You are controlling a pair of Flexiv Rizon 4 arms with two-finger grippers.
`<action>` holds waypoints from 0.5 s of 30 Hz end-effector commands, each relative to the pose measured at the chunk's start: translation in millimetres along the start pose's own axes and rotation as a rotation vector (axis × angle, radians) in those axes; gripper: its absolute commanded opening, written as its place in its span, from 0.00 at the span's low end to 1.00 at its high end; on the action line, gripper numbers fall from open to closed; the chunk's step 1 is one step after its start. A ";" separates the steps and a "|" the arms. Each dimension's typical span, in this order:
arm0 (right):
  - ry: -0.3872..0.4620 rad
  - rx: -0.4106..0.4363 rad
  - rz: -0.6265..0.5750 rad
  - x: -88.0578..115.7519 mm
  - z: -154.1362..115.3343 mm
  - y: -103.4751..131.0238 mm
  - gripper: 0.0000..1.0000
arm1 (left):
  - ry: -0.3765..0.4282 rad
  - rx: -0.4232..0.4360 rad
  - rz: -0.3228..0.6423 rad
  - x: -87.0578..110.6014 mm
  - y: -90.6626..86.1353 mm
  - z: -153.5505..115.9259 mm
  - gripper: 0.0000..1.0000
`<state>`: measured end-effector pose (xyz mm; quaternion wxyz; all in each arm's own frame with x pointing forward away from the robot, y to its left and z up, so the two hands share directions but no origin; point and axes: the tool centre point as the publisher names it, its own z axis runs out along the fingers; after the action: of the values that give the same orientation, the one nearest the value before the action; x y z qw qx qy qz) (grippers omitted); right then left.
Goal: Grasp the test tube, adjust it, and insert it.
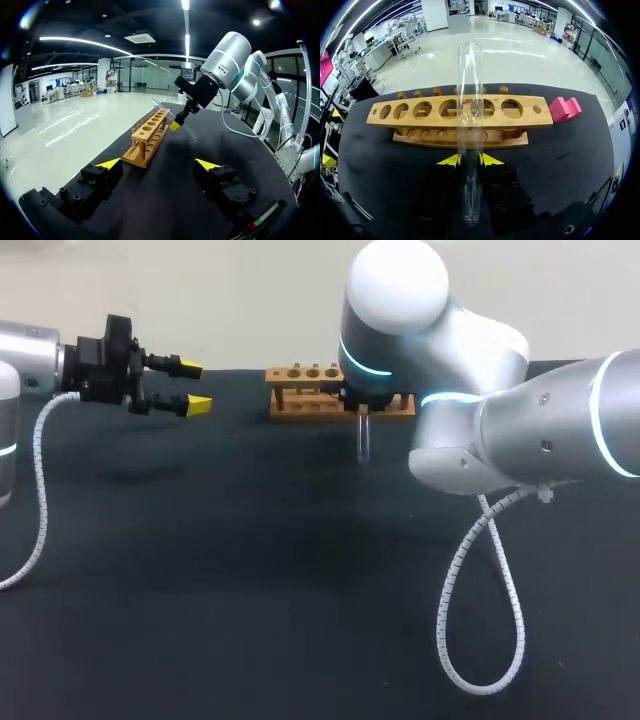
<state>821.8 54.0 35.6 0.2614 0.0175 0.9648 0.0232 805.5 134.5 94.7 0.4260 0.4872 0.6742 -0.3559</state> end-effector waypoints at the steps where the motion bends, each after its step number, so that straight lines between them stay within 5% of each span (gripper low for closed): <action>1: 0.008 0.005 0.002 -0.9 3.4 2.5 0.00 | -0.004 -0.005 0.003 1.2 -2.0 -0.7 1.00; 15: 0.009 0.013 0.035 5.8 -3.1 0.9 0.00 | -0.004 -0.005 0.003 1.2 -2.0 -0.7 1.00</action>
<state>820.2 56.7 33.6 0.2511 0.0334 0.9671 0.0226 805.5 134.5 94.7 0.4260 0.4872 0.6742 -0.3559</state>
